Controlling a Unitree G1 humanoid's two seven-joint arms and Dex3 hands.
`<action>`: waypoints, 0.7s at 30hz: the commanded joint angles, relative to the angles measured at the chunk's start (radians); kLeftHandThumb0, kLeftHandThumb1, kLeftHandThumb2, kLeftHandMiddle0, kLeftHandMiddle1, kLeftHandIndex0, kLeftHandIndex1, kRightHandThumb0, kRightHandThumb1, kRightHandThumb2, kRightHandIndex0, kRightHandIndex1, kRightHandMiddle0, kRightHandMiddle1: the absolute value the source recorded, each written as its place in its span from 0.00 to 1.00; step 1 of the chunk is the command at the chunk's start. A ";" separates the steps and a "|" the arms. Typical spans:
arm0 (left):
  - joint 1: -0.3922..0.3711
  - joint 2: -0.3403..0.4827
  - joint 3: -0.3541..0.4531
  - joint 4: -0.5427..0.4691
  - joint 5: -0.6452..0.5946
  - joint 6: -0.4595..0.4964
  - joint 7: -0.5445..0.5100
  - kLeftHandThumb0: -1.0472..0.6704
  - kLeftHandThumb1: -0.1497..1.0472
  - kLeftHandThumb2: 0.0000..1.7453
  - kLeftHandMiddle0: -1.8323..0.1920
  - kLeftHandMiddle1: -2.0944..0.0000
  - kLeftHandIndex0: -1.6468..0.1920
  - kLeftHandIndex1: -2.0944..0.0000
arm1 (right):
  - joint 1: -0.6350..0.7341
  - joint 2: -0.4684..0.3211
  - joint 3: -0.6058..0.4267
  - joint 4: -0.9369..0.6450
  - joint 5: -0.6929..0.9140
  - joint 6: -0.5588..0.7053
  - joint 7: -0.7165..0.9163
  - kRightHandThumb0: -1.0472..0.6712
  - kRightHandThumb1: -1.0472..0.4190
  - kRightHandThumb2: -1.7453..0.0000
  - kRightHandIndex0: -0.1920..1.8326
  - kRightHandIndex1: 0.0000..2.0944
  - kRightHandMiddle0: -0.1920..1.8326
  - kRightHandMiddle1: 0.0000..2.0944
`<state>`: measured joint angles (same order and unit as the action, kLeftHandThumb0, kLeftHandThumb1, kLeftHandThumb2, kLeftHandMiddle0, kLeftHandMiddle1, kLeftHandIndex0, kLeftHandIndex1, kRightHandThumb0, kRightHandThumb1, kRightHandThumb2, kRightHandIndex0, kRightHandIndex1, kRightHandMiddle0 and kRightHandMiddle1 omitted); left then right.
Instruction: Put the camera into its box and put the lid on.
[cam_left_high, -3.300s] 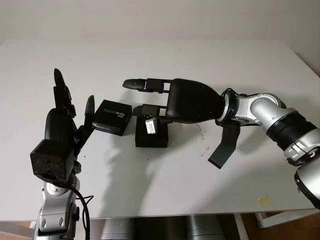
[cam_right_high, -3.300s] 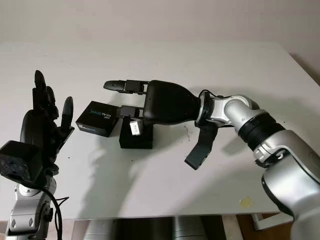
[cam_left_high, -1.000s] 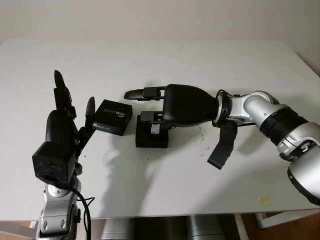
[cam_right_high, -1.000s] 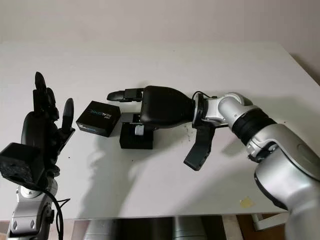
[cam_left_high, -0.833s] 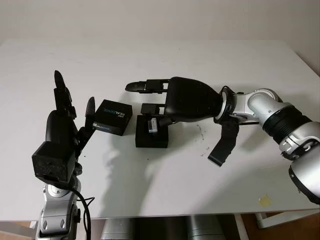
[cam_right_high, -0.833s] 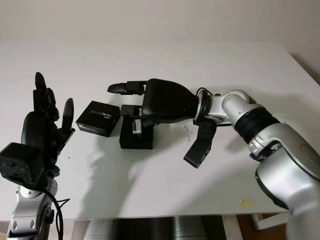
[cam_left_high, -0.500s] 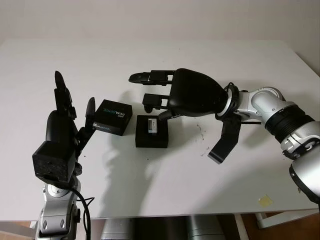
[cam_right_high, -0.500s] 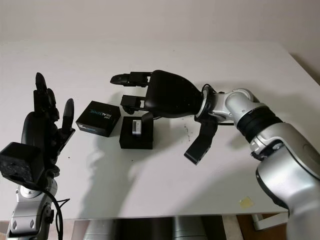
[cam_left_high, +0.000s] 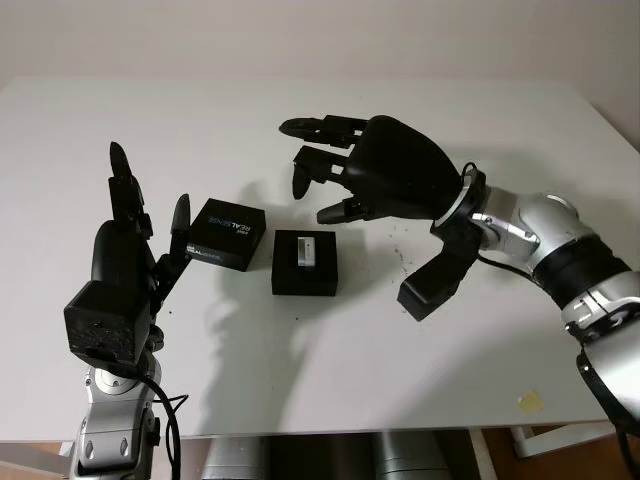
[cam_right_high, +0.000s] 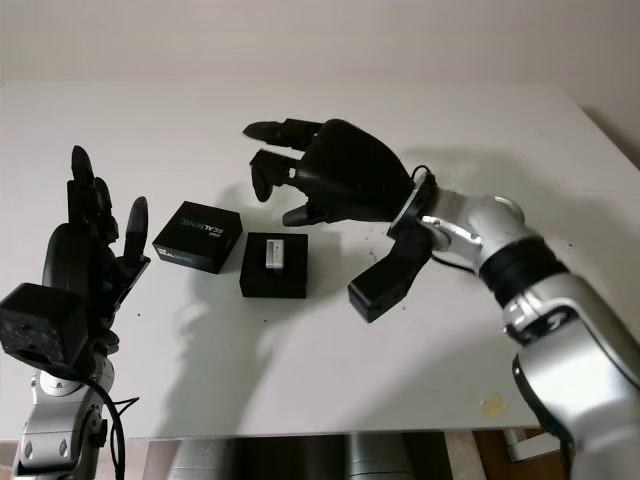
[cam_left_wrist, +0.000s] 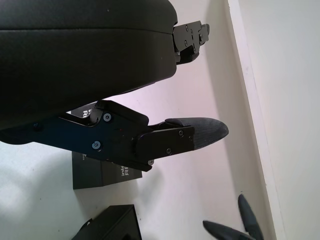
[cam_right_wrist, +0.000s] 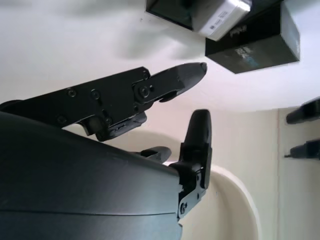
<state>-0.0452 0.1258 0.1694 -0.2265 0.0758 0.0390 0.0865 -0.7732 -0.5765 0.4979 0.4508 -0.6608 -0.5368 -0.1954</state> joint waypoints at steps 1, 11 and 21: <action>0.002 0.001 0.002 -0.013 -0.004 -0.009 -0.002 0.29 1.00 0.30 1.00 0.98 1.00 1.00 | 0.083 0.028 -0.062 -0.110 0.066 0.078 0.071 0.24 0.05 0.97 0.22 0.01 0.18 0.33; 0.003 0.002 0.002 -0.007 -0.005 -0.013 -0.005 0.29 1.00 0.30 0.99 0.97 1.00 1.00 | 0.271 0.140 -0.198 -0.262 0.230 0.244 0.241 0.22 0.06 0.97 0.17 0.01 0.19 0.18; -0.004 0.000 0.000 -0.004 -0.004 -0.008 -0.002 0.28 1.00 0.29 0.99 0.97 1.00 1.00 | 0.319 0.186 -0.225 -0.237 0.224 0.256 0.256 0.21 0.07 0.97 0.17 0.03 0.25 0.16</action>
<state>-0.0452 0.1251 0.1698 -0.2261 0.0711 0.0347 0.0833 -0.4689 -0.3993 0.2867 0.2041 -0.4331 -0.2784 0.0687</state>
